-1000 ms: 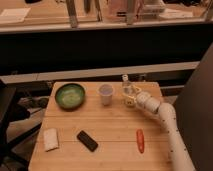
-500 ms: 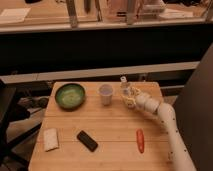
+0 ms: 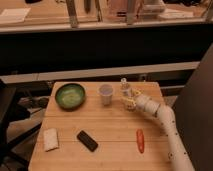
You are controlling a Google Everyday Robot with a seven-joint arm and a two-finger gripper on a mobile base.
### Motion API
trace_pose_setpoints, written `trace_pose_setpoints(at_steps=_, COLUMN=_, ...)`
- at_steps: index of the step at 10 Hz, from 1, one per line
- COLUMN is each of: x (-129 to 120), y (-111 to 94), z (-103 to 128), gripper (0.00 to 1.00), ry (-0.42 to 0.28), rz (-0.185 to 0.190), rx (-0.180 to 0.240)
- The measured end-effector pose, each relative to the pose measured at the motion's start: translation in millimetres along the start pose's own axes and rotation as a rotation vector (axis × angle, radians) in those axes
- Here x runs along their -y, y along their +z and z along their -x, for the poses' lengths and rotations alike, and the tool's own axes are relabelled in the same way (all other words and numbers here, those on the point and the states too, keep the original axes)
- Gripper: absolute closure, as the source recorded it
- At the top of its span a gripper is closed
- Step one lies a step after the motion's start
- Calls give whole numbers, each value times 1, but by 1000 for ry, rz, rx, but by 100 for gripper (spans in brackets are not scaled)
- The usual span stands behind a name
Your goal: Stand the bottle upright
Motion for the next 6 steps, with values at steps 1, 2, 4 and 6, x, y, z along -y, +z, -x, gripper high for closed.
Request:
trace_pose_setpoints(at_steps=1, x=1, y=0, z=2, gripper=100, ry=9, rz=4, rx=-6)
trace_pose_setpoints(at_steps=2, x=2, y=-1, z=2, gripper=100, ry=13, rz=7, rx=-9)
trace_pose_setpoints(at_steps=4, x=2, y=-3, z=3, gripper=100, ry=17, rz=14, rx=-14)
trace_pose_setpoints(at_steps=6, x=2, y=-6, z=4, gripper=100, ry=15, rz=19, rx=-13)
